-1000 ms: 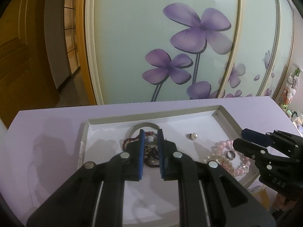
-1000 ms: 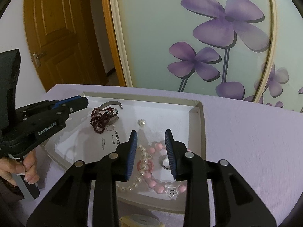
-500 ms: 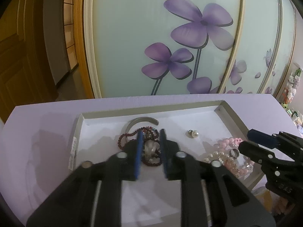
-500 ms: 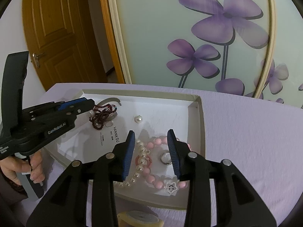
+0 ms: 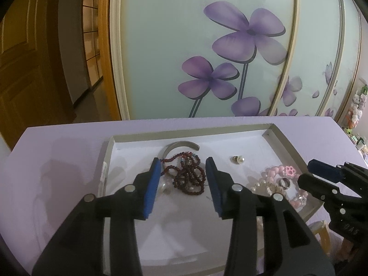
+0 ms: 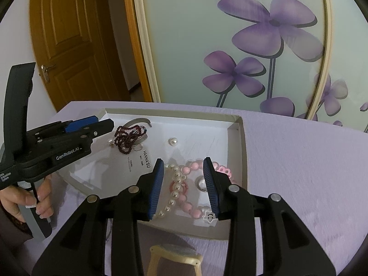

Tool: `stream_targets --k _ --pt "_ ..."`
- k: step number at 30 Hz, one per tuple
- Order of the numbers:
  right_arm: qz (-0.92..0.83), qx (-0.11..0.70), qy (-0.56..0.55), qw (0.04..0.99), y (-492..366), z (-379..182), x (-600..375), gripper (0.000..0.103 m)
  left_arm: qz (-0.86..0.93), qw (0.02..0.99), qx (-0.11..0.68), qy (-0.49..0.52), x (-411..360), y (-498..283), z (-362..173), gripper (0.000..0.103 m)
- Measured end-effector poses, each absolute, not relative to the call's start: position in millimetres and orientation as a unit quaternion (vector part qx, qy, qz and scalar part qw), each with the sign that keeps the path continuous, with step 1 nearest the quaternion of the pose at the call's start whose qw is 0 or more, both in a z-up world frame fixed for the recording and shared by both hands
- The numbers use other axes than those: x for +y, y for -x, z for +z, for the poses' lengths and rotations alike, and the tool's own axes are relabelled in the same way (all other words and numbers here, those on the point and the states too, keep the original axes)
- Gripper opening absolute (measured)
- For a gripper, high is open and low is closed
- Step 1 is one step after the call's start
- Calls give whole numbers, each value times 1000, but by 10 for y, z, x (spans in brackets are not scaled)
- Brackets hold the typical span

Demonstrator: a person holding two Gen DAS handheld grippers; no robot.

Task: Organize jewelry
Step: 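Open the right tool to drop its earring while the left tool releases the other, then move the right tool from the tray to the beige strap watch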

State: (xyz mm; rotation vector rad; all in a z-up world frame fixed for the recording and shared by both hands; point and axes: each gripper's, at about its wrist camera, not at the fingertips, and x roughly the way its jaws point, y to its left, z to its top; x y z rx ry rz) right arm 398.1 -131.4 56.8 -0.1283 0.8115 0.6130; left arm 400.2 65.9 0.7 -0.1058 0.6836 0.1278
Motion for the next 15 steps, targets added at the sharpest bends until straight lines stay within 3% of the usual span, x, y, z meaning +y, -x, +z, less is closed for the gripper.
stream_targets --k 15 --pt "294 384 64 873 -3760 654 -1411 37 69 943 322 50 641 -3729 91 46"
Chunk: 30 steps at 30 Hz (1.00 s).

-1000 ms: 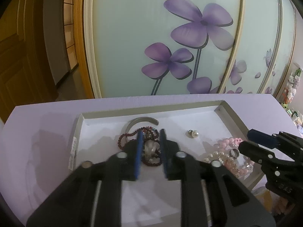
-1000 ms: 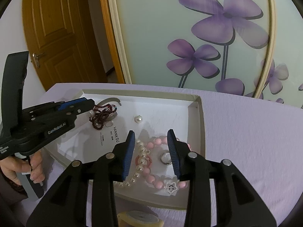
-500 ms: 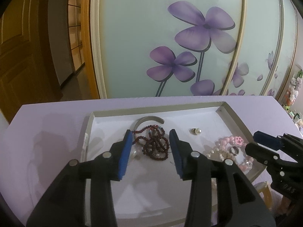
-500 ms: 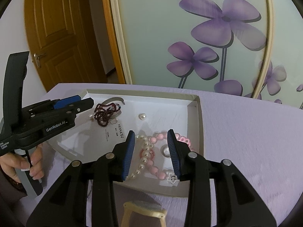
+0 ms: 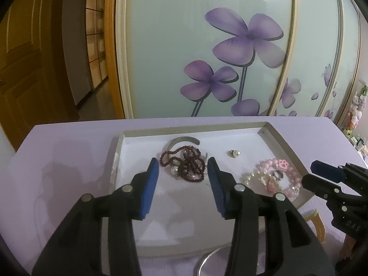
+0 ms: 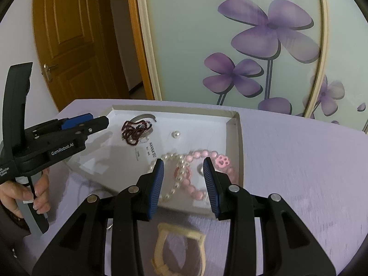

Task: Organize jewelry
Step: 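Move the right tool from the tray to the beige strap watch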

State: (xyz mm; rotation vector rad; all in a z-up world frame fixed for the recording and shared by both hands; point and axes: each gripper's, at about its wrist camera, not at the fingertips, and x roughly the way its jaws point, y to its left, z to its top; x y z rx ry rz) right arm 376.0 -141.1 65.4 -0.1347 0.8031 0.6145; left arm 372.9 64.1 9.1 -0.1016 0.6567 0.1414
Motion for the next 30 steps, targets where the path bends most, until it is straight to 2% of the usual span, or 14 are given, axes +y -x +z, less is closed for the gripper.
stream_targets --k 7,11,30 --pt "297 385 63 872 -3504 698 -1520 38 79 948 307 28 512 -3370 109 53" --pt "294 385 63 873 -3337 711 -1576 44 79 948 307 23 450 -3196 89 54" --pt "261 414 35 871 -2820 542 -1961 45 84 950 300 24 395 -2614 65 59"
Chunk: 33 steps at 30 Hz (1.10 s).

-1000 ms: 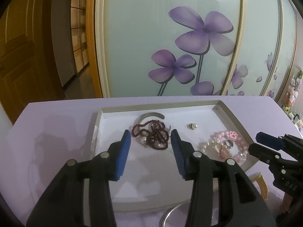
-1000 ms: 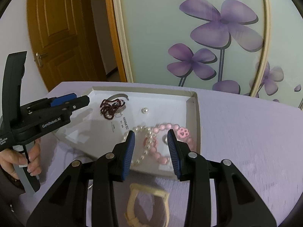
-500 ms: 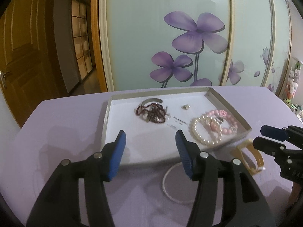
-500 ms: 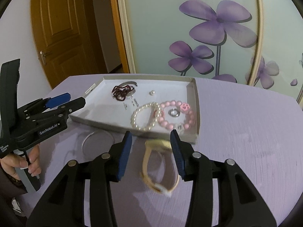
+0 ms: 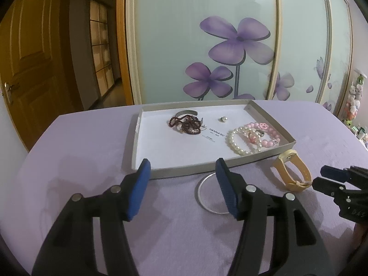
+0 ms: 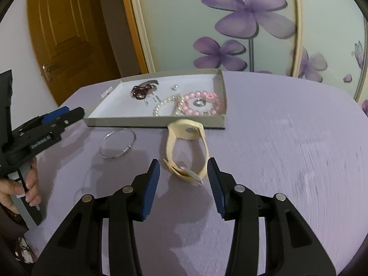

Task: Organize jewelry
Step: 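Move the right tool from the tray to the beige strap watch, then close the right tool on the beige watch strap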

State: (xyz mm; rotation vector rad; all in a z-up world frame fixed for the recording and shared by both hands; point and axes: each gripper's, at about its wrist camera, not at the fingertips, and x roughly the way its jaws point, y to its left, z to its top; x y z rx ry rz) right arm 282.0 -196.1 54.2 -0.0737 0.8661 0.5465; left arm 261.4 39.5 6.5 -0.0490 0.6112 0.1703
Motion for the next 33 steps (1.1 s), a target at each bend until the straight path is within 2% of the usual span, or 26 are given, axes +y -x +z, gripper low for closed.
stream_targets --k 3,7,16,24,27,29,33 --pt "258 420 34 870 -2842 508 -1977 46 87 949 301 30 439 -2571 65 61" --pt "261 417 35 870 -2843 499 -1945 57 90 948 302 34 476 -2548 51 64" --pt "256 421 47 869 -2957 438 -1814 75 88 947 306 36 490 -2584 20 65" --pt "251 437 57 862 -3127 344 -1698 77 84 946 311 31 452 -2674 -3 65" --pt "253 447 63 856 -3148 301 -1670 73 81 946 313 28 430 -2702 -12 65" --pt "253 453 61 852 -3163 281 -1669 60 80 945 315 28 415 -2726 -10 65" --pt "256 457 54 850 -3175 269 -1701 43 77 945 318 26 377 -2742 -23 65"
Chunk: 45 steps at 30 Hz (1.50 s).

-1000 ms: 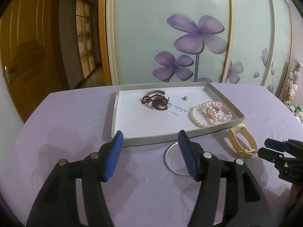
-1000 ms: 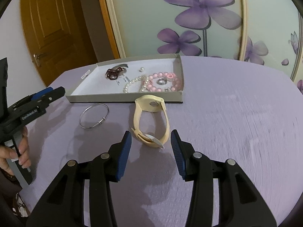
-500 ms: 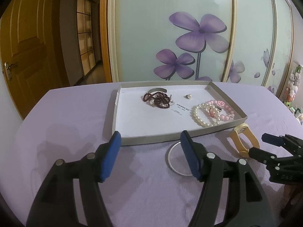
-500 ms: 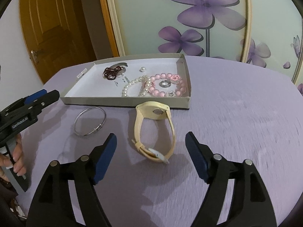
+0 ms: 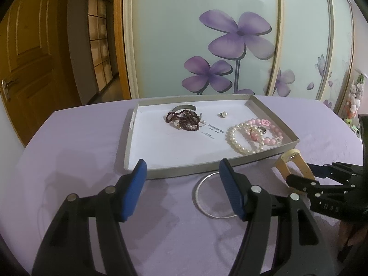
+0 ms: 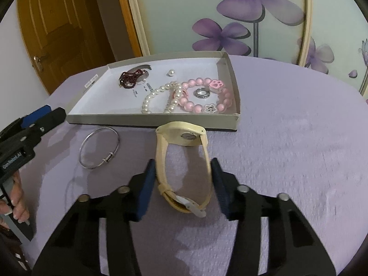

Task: Organize jewelry
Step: 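Close the right tool on the beige watch strap, then lift the beige watch with the right tool while the left tool reaches the silver bangle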

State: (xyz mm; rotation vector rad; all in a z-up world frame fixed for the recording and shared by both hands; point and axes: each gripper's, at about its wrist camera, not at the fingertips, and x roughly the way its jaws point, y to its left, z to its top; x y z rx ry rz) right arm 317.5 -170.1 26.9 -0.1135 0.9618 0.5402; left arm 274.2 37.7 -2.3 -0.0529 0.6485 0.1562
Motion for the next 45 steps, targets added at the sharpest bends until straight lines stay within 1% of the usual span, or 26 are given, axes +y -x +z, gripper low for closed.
stream_targets --k 2,5,7,15,19,23,29,32,42,43,44,45 --pt "259 456 55 850 -3146 276 -1703 36 74 944 320 24 354 -2744 -29 65" --pt "262 458 51 848 -3078 289 -1754 33 69 944 322 23 321 -2739 -32 66" --pt "264 460 44 847 -3025 302 -1810 32 66 944 324 20 283 -2738 -41 68" --pt "260 454 16 852 -2855 389 -2048 31 49 938 343 22 150 -2760 -145 69" --pt "265 450 9 853 -2829 425 -2088 31 39 929 367 22 74 -2808 -234 70" --pt "273 447 6 852 -2824 441 -2073 31 38 923 382 17 10 -2858 -284 76" --pt "282 440 3 852 -2820 489 -2070 31 35 902 431 5 -110 -3033 -436 78" --pt "283 436 1 854 -2816 518 -2085 31 42 895 443 -3 -144 -3098 -477 83" --pt "285 433 -4 855 -2778 551 -2134 31 55 894 445 0 -168 -3174 -474 83" --pt "286 433 -5 855 -2780 555 -2134 31 59 894 445 -2 -175 -3167 -473 85" --pt "286 432 -4 855 -2779 560 -2133 31 64 893 445 -4 -178 -3176 -474 90" --pt "287 432 -4 855 -2780 561 -2128 31 69 892 446 -7 -176 -3185 -480 92"
